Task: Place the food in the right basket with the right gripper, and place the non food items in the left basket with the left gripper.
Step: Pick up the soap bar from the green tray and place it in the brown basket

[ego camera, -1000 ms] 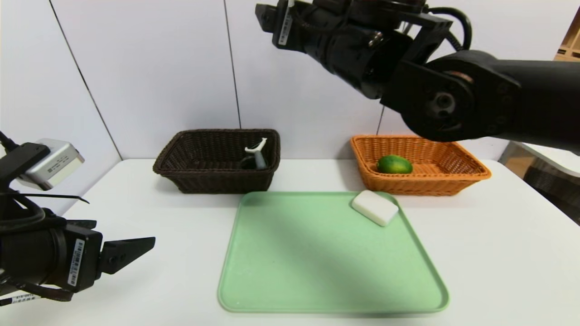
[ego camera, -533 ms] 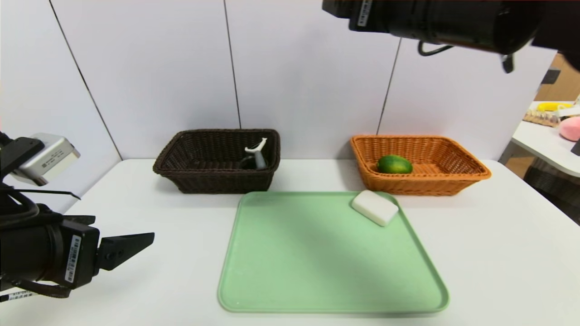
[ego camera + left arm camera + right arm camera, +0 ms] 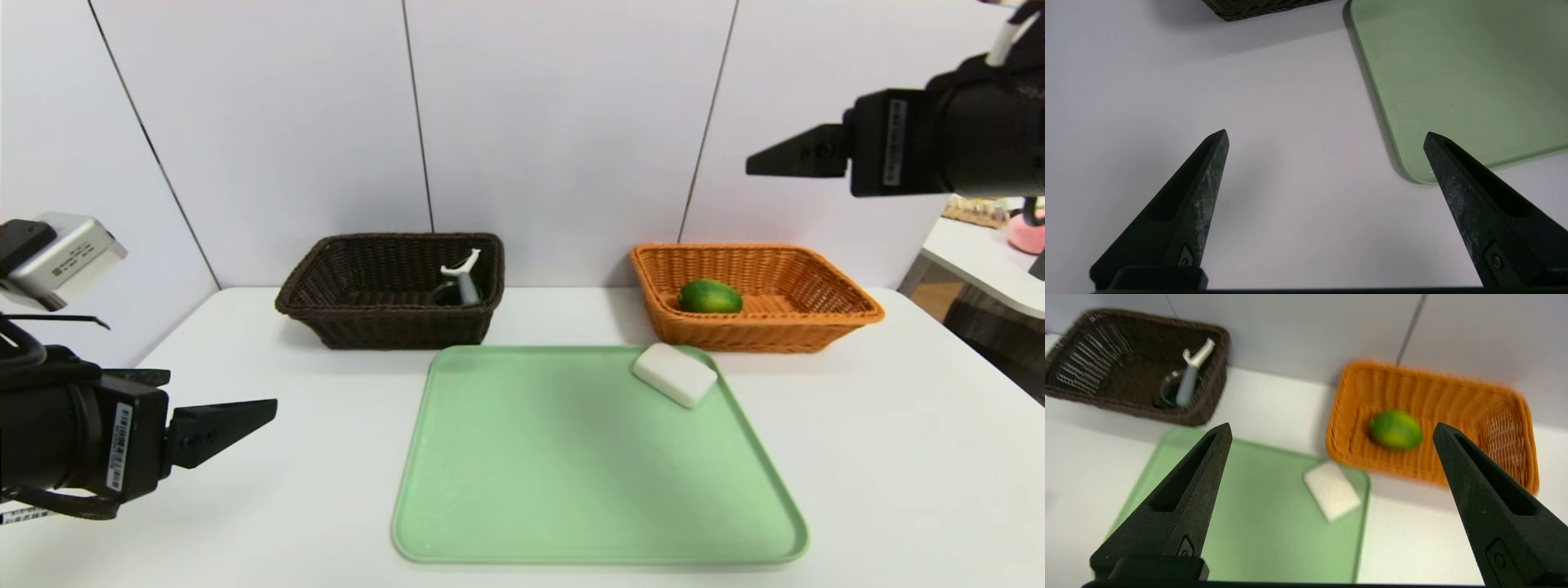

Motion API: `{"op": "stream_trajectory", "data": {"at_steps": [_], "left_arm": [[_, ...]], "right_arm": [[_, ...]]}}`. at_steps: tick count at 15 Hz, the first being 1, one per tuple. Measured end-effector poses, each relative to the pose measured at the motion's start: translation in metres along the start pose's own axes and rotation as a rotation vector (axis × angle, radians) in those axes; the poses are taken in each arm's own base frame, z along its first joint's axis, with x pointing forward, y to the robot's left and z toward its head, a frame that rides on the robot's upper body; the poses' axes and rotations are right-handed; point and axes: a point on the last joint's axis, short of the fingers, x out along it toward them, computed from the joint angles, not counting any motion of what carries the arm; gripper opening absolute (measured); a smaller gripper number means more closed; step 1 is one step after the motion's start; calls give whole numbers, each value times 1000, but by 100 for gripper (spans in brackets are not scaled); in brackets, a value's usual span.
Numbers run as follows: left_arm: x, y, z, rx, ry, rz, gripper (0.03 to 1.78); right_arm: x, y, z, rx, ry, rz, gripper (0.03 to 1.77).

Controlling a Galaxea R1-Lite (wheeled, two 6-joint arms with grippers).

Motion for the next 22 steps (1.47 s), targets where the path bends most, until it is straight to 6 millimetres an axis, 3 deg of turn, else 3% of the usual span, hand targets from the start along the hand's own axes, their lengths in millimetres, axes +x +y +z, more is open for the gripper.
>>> {"op": "stream_trajectory", "data": {"at_steps": [6,9,13,19,22], "left_arm": [[-2,0,2,-2,-20,-5,169],[-2,0,1,-1,-17,-7,169],[-2,0,1,-1,-15,-6,169],[-3,0,-1,-2,-14,-8,169],[-3,0,-2,-2,-13,-8,169]], "right_arm": [[-30,-31,-75,-27,200,-76,169],[-36,-37,-102,5,259,-40,169],[-20,-35,-117,183,223,53,169],[25,-32,-159,126,149,69,169],[35,-31,-169,88,172,94,169]]}}
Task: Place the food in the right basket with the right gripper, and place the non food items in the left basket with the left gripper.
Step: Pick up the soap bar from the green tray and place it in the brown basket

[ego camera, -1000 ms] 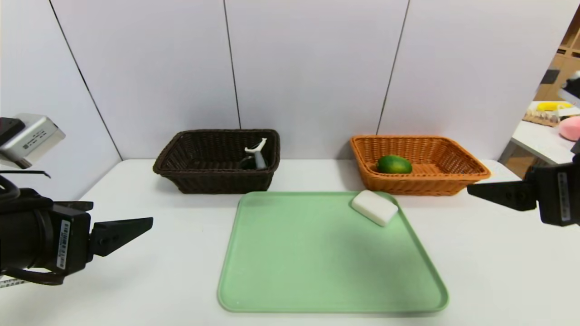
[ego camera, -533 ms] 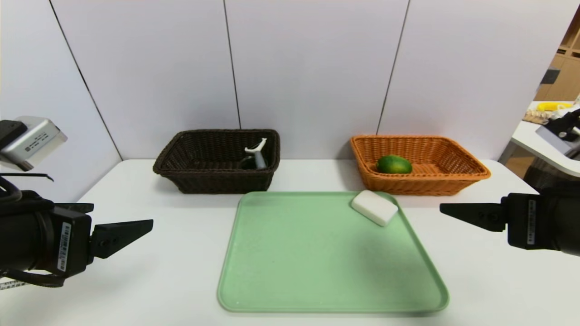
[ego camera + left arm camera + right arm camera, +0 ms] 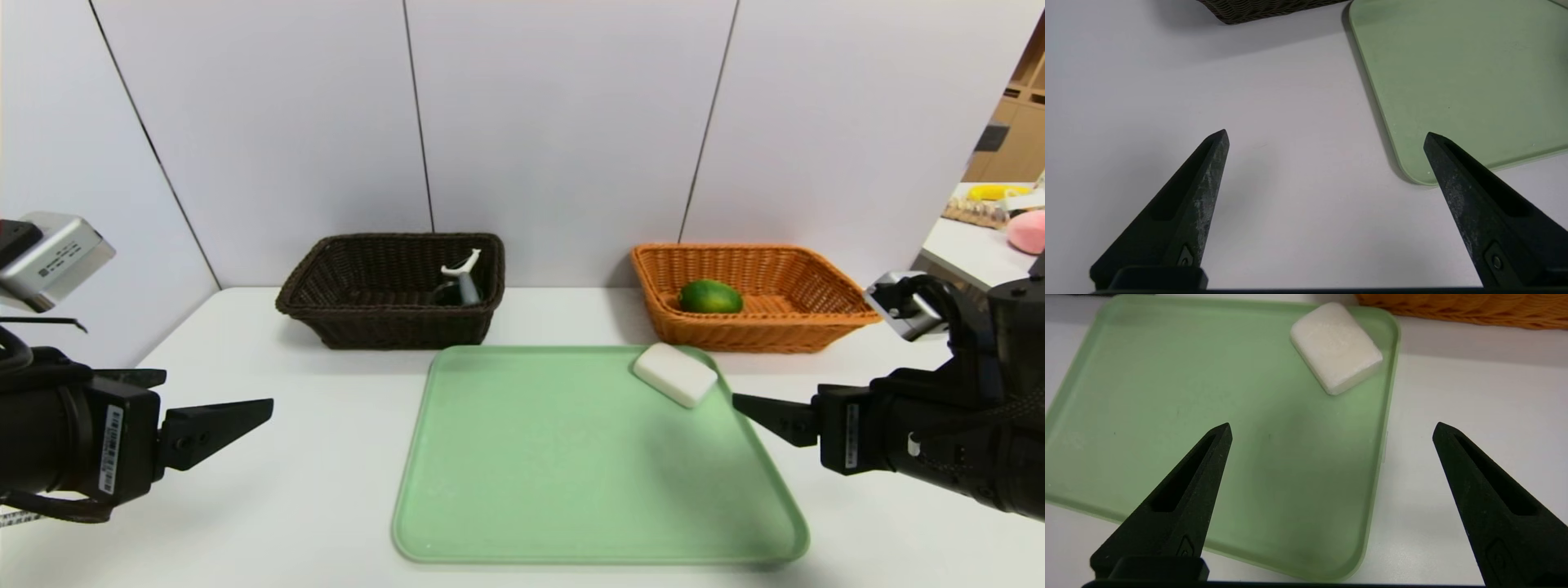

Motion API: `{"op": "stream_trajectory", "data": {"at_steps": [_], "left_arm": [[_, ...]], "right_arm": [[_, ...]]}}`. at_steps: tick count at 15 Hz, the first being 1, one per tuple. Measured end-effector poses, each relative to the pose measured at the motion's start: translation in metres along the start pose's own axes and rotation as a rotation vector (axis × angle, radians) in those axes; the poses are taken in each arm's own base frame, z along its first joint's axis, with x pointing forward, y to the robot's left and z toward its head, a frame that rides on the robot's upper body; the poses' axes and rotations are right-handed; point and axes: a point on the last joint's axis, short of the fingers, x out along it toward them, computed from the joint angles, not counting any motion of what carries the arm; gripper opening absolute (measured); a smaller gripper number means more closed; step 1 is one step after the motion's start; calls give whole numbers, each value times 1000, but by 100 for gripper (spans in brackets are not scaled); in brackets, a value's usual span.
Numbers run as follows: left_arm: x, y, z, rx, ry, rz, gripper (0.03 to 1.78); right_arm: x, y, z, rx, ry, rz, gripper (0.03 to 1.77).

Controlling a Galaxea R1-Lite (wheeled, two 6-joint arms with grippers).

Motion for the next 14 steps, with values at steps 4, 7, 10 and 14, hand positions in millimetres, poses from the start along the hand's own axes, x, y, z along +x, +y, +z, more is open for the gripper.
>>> {"op": "stream_trajectory", "data": {"at_steps": [4,7,10,14], "left_arm": [[1,0,1,1,1,0,169],[2,-2,1,6,2,-7,169],[3,-3,2,8,4,-46,169],[4,-6,6,7,-32,-71,169]], "right_arm": [[7,-2,-15,-57,28,25,169],[9,-3,-24,-96,-1,49,169],[11,-4,-31,-127,1,103,169],[15,-9,-30,-143,11,111,169]]}}
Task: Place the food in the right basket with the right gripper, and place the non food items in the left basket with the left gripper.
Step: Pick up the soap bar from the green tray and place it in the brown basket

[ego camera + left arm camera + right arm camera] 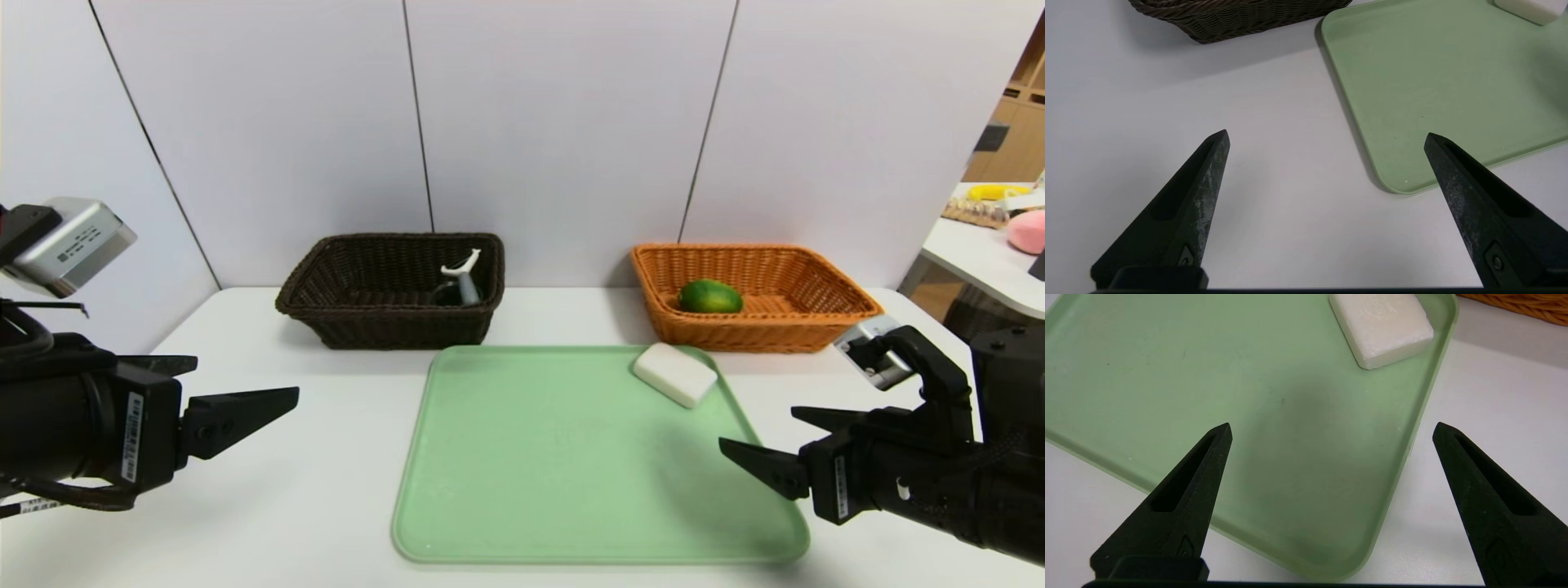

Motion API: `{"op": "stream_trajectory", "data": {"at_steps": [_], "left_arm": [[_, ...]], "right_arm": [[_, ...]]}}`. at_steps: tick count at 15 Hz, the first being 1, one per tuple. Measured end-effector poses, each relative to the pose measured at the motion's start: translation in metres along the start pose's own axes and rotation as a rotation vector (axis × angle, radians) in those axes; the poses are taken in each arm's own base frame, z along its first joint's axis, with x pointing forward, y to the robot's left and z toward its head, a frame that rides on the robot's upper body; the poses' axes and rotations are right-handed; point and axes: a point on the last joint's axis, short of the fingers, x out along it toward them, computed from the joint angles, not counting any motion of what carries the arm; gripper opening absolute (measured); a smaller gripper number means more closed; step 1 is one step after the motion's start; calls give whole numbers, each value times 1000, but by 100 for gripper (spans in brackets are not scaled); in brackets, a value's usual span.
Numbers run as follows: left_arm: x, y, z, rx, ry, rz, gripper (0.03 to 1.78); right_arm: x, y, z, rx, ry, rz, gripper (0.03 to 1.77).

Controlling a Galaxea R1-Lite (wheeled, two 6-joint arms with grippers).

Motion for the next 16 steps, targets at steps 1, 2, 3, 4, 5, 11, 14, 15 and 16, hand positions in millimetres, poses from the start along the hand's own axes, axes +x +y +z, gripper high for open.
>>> {"op": "stream_trajectory", "data": {"at_steps": [1,2,3,4,5,11,14,15,16], "left_arm": [[0,0,0,0,-3,-2,169],[1,-1,1,1,-5,-6,169],[1,-1,1,3,-2,-22,169],[1,-2,1,4,-2,-39,169],[1,-2,2,5,-2,-45,169],[0,-8,-1,24,6,-85,169],[-1,-8,-4,24,9,-89,169],[-2,-7,-6,24,10,-91,169],[-3,-7,-6,23,8,-92,169]], "right_arm": [[1,-2,0,5,3,-5,169],[1,-3,0,8,5,-11,169],[2,-5,-1,13,8,-14,169],[2,-7,-2,19,14,-12,169],[3,-8,-3,23,19,-10,169],[15,-11,-2,9,-9,-13,169],[28,-14,-2,-45,-85,-23,169],[32,-15,-5,-53,-93,-27,169],[35,-15,-7,-61,-95,-30,169]]}}
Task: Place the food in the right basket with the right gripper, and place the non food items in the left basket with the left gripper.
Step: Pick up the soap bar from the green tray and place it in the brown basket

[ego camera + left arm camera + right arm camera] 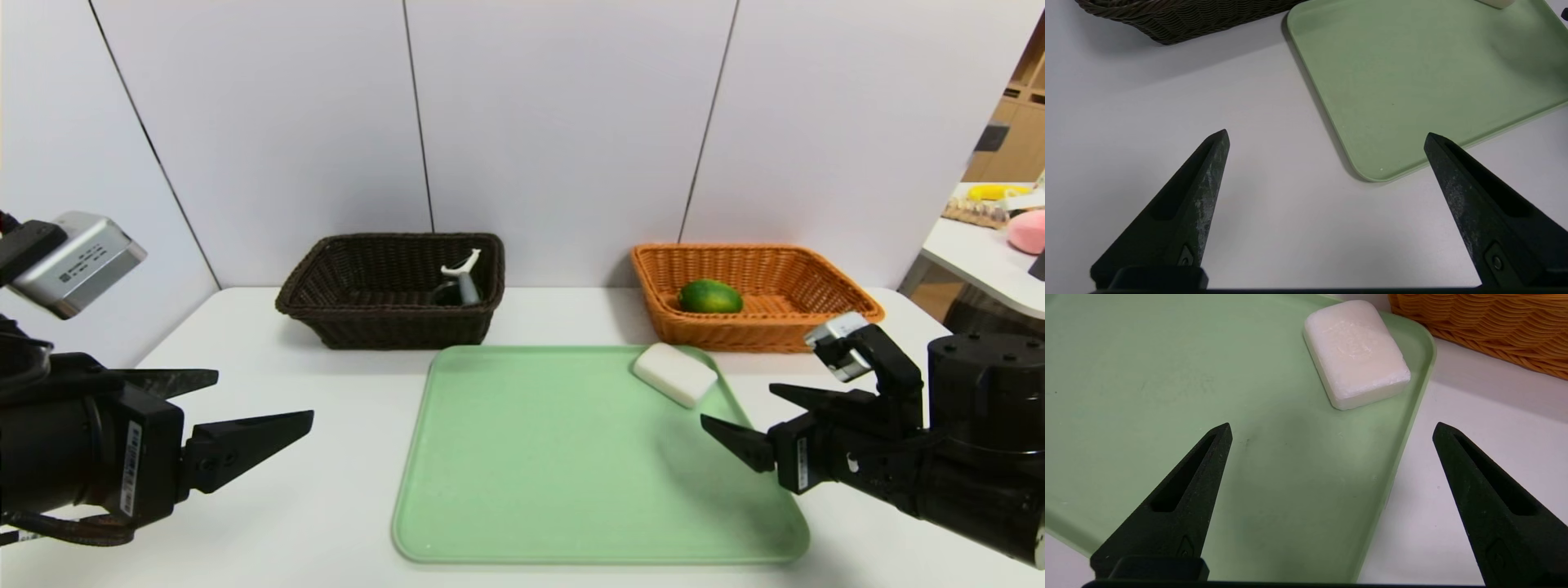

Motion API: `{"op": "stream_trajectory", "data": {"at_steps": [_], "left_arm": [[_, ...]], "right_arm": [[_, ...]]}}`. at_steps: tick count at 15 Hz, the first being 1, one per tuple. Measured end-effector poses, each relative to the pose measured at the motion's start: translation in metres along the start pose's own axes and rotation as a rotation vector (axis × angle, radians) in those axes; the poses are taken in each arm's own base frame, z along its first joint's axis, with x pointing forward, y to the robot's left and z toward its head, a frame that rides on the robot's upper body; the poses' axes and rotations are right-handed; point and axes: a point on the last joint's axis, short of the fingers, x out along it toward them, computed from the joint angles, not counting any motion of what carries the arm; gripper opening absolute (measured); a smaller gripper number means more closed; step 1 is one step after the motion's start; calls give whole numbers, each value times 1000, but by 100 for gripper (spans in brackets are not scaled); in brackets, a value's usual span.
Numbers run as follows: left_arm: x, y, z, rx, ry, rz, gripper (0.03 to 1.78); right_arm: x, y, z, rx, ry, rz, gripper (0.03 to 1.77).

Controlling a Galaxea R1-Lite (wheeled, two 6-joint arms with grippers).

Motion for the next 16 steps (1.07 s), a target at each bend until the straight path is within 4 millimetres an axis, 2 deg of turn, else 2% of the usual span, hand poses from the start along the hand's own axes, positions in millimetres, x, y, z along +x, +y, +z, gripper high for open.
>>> {"op": "stream_trajectory", "data": {"at_steps": [10,16], "left_arm": [[-11,-2,-3,9,-18,-64,169],[-13,-1,-6,14,-22,-70,169]], "right_arm": [[28,1,-11,-143,-115,17,169],[43,-11,-15,-137,-114,0,169]]}}
